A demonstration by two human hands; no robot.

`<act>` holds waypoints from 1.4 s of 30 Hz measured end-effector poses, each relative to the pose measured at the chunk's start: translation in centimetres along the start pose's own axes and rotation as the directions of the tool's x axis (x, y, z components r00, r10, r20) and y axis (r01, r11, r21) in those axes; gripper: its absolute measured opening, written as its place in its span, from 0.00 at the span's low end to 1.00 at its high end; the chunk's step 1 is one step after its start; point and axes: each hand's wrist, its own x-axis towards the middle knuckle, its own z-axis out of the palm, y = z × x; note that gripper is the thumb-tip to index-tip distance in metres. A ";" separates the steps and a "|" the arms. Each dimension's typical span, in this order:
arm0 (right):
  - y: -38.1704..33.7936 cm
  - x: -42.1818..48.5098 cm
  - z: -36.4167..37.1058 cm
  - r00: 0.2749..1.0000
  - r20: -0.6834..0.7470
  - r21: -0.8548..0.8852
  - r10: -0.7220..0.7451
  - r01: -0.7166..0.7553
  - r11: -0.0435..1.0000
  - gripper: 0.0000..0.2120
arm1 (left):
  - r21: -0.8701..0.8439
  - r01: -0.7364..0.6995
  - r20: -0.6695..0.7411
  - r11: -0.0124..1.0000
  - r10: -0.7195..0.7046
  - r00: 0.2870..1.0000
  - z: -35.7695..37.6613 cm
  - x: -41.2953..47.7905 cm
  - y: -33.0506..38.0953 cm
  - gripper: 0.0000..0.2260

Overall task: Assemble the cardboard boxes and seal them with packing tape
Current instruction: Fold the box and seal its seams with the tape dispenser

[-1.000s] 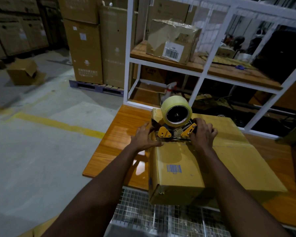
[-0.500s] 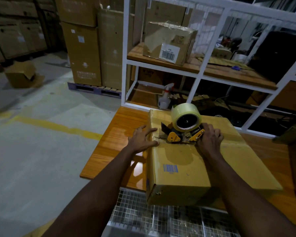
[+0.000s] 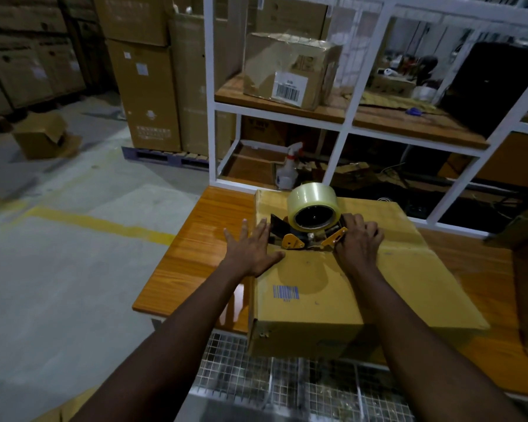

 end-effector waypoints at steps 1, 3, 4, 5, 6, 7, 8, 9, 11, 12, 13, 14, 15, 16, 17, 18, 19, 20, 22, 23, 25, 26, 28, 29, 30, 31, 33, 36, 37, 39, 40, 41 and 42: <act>0.1 0.0 0.0 1.000 -0.002 -0.009 -0.004 0.004 1.000 0.23 | 0.026 0.005 0.004 1.000 -0.005 1.000 -0.1 0.0 0.0 0.41; 0.6 -0.1 -0.1 1.000 -0.006 -0.014 0.001 -0.001 1.000 0.24 | 0.055 0.017 0.013 0.998 -0.018 1.000 -0.3 0.1 0.1 0.41; 1.2 -0.1 -0.2 1.000 -0.010 -0.007 0.008 -0.008 1.000 0.24 | 0.061 0.025 0.023 0.998 -0.026 0.999 -0.4 0.1 0.2 0.41; 2.0 -0.1 -0.3 1.000 -0.013 0.000 0.016 -0.016 1.000 0.24 | 0.068 0.033 0.032 0.997 -0.035 0.999 -0.6 0.0 0.3 0.40; 3.1 0.0 -0.5 1.000 -0.014 0.002 0.024 -0.024 1.000 0.24 | 0.075 0.042 0.040 0.996 -0.045 0.998 -0.7 -0.1 0.5 0.40; 4.4 0.0 -0.7 0.999 -0.009 -0.002 0.032 -0.032 0.999 0.24 | 0.079 0.049 0.045 0.996 -0.053 0.998 -0.9 -0.2 0.6 0.39; 5.8 0.0 -0.8 0.999 -0.004 -0.012 0.041 -0.041 0.999 0.24 | 0.082 0.054 0.047 0.995 -0.058 0.997 -1.0 -0.3 0.7 0.38; 7.1 0.1 -1.0 0.999 0.000 -0.022 0.050 -0.050 0.999 0.25 | 0.083 0.059 0.048 0.995 -0.063 0.997 -1.2 -0.4 0.8 0.38; 8.7 0.3 -1.1 0.998 0.010 -0.041 0.058 -0.057 0.998 0.25 | 0.101 0.077 0.049 0.992 -0.082 0.995 -1.3 -0.4 1.2 0.37; 9.0 0.3 -1.1 0.998 0.017 -0.055 0.055 -0.054 0.997 0.24 | 0.127 0.092 0.048 0.988 -0.099 0.994 -1.4 -0.5 1.5 0.36; 9.0 0.3 -1.0 0.998 0.020 -0.068 0.055 -0.053 0.996 0.24 | 0.158 0.111 0.042 0.981 -0.119 0.992 -1.5 -0.4 2.0 0.36; 8.9 0.4 -1.0 0.998 0.018 -0.074 0.058 -0.056 0.996 0.24 | 0.180 0.130 0.034 0.975 -0.138 0.990 -1.5 -0.4 2.8 0.36; 8.7 0.4 -1.0 0.998 0.012 -0.074 0.064 -0.063 0.995 0.23 | 0.185 0.139 0.028 0.973 -0.147 0.989 -1.4 -0.4 3.7 0.35; 8.5 0.4 -1.1 0.998 0.005 -0.075 0.069 -0.069 0.995 0.23 | 0.174 0.131 0.027 0.976 -0.138 0.990 -1.1 -0.3 4.8 0.35; 8.5 0.4 -1.0 0.997 0.002 -0.079 0.071 -0.070 0.994 0.23 | 0.154 0.108 0.029 0.982 -0.114 0.993 -0.6 -0.3 5.9 0.35; 8.5 0.5 -1.1 0.998 0.002 -0.084 0.069 -0.068 0.994 0.22 | 0.132 0.085 0.027 0.988 -0.090 0.996 -0.1 -0.3 7.0 0.35; 8.6 0.6 -1.0 0.998 0.005 -0.086 0.064 -0.063 0.994 0.22 | 0.116 0.077 0.021 0.990 -0.080 0.997 0.5 -0.2 7.8 0.35; 8.7 0.7 -1.0 0.998 0.009 -0.084 0.057 -0.056 0.995 0.22 | 0.110 0.087 0.013 0.990 -0.089 0.996 0.9 -0.2 8.3 0.35; 8.8 1.0 -0.9 0.999 0.024 -0.082 0.041 -0.039 0.996 0.22 | 0.119 0.128 0.002 0.985 -0.129 0.992 1.1 0.0 8.5 0.35; 9.0 1.1 -0.9 0.999 0.036 -0.080 0.036 -0.033 0.996 0.23 | 0.129 0.139 0.004 0.982 -0.140 0.990 1.0 0.0 8.4 0.35; 10.0 1.2 -1.0 0.998 0.047 -0.063 0.034 -0.031 0.998 0.23 | 0.145 0.144 0.011 0.979 -0.148 0.989 0.9 -0.1 8.2 0.35; 11.0 1.3 -1.2 0.998 0.048 -0.053 0.038 -0.036 0.998 0.22 | 0.149 0.147 0.012 0.978 -0.150 0.989 0.8 -0.1 8.2 0.35; 13.9 1.6 -1.6 0.997 0.049 -0.037 0.054 -0.052 0.998 0.22 | 0.150 0.152 0.012 0.977 -0.156 0.988 0.8 -0.1 8.3 0.35; 15.6 1.9 -1.7 0.997 0.046 -0.026 0.063 -0.062 0.998 0.21 | 0.149 0.155 0.014 0.977 -0.159 0.987 0.7 0.0 8.2 0.35; 17.3 2.0 -1.9 0.996 0.041 -0.017 0.073 -0.073 0.997 0.21 | 0.148 0.157 0.018 0.977 -0.161 0.987 0.7 0.1 8.2 0.35; 18.9 2.2 -1.9 0.996 0.036 -0.012 0.085 -0.085 0.996 0.21 | 0.145 0.157 0.021 0.977 -0.161 0.987 0.7 0.2 8.1 0.35; 21.2 2.3 -1.8 0.993 0.050 -0.004 0.108 -0.108 0.994 0.22 | 0.146 0.151 0.030 0.978 -0.157 0.987 0.7 0.5 7.9 0.35; 21.8 1.7 -1.6 0.988 0.068 0.014 0.142 -0.143 0.990 0.24 | 0.161 0.146 0.044 0.976 -0.155 0.987 0.6 0.8 7.6 0.34; 21.6 1.5 -1.5 0.988 0.065 0.022 0.142 -0.144 0.989 0.24 | 0.168 0.145 0.042 0.975 -0.154 0.987 0.5 0.8 7.5 0.34; 20.9 1.0 -1.6 0.987 0.061 0.038 0.148 -0.151 0.988 0.23 | 0.173 0.138 0.038 0.975 -0.147 0.988 0.2 0.9 6.8 0.37; 20.4 0.8 -1.6 0.986 0.061 0.037 0.157 -0.160 0.986 0.22 | 0.174 0.135 0.038 0.975 -0.143 0.989 0.1 0.8 6.3 0.39; 19.8 0.6 -1.5 0.984 0.061 0.034 0.167 -0.169 0.985 0.21 | 0.174 0.134 0.035 0.975 -0.142 0.989 -0.1 0.8 5.8 0.42; 19.2 0.3 -1.5 0.982 0.062 0.030 0.176 -0.178 0.984 0.21 | 0.173 0.135 0.030 0.976 -0.142 0.989 -0.2 0.7 5.2 0.44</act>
